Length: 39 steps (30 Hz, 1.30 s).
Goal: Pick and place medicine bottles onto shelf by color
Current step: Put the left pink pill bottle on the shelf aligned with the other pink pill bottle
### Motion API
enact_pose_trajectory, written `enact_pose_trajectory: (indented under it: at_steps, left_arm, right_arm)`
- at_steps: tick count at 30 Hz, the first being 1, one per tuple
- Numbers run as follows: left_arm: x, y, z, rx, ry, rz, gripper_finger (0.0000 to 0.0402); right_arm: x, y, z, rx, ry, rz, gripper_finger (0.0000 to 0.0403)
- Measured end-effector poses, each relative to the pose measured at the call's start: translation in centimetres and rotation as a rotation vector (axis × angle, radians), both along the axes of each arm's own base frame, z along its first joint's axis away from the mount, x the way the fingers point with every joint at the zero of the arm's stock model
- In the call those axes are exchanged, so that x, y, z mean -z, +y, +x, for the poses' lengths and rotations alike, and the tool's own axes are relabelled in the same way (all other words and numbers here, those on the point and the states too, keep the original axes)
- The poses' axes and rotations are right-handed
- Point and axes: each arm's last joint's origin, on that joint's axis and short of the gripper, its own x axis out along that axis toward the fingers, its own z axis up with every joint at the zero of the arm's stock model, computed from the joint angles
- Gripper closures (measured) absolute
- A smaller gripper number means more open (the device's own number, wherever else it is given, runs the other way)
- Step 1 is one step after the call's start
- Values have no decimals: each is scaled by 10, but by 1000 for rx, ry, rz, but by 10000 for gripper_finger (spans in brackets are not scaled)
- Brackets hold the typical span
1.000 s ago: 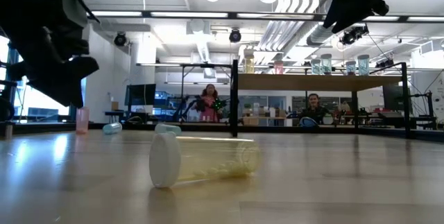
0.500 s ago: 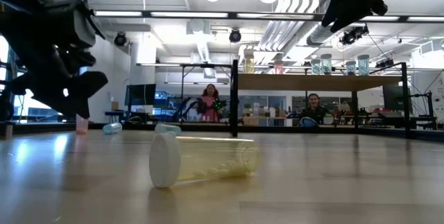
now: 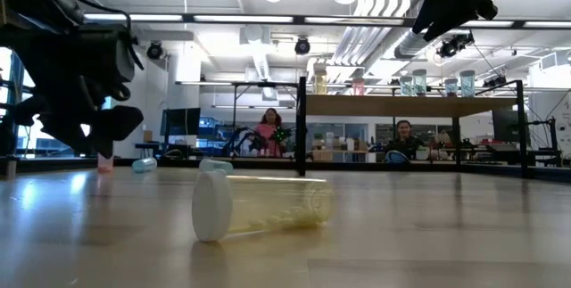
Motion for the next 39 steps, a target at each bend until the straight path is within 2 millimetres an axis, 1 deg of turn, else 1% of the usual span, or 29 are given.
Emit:
enact_pose_trajectory:
  at_steps: [8, 15, 23, 27, 35, 39]
  left_arm:
    - [9, 14, 12, 9, 9, 9, 218]
    - [17, 22, 10, -40, 52, -8, 218]
    - [22, 23, 10, -45, 93, -5, 220]
    - [21, 24, 12, -21, 94, 2, 239]
    - [22, 24, 12, 6, 115, -17, 298]
    - [22, 24, 12, 11, 120, -17, 313]
  right_arm:
    - [0, 0, 0, 0, 0, 0, 236]
    - [0, 0, 0, -4, 0, 4, 236]
    - [0, 0, 1, -3, -6, 4, 236]
    - [-1, 0, 1, -8, -15, 1, 236]
    - [-1, 0, 2, -8, -20, 1, 236]
    - [-1, 0, 2, -12, -20, 5, 236]
